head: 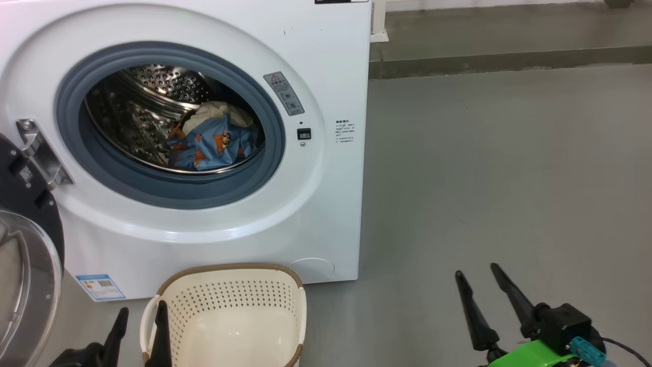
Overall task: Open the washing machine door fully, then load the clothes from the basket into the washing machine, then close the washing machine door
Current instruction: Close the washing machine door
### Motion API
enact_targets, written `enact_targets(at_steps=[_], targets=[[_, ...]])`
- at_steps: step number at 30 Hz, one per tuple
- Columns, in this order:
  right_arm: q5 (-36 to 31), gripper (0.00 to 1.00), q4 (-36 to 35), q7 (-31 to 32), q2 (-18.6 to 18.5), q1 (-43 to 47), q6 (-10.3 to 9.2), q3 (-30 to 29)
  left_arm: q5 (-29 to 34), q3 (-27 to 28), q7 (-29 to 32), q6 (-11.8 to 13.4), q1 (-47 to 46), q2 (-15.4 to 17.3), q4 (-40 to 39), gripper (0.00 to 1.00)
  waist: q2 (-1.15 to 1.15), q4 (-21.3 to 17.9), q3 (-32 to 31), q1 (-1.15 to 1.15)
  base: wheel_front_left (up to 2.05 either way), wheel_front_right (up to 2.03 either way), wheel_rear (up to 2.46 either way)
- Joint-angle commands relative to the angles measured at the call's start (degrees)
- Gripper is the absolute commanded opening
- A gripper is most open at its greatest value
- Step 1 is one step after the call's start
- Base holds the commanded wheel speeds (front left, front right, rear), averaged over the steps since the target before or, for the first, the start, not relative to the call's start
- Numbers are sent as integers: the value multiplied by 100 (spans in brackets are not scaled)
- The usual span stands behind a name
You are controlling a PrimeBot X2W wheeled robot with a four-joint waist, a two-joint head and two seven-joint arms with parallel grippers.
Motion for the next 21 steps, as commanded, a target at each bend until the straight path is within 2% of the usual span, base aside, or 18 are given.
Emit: enact_targets(at_steps=[1, 9, 21], targets=[[-79, 100, -166, -28, 15, -101, 9, 67, 95, 247, -77, -33, -149, 44, -81, 100, 0, -8, -6, 0, 0, 0, 0], [-230, 100, -133, -28, 51, -95, 9, -249, 306, 413, -77, -180, -170, -85, 19, 100, 0, -27, -15, 0, 0, 0, 0], [-154, 100, -113, -28, 56, -126, 9, -234, 475, 582, -78, -379, -214, -264, 188, 100, 0, -43, 15, 0, 0, 0, 0]])
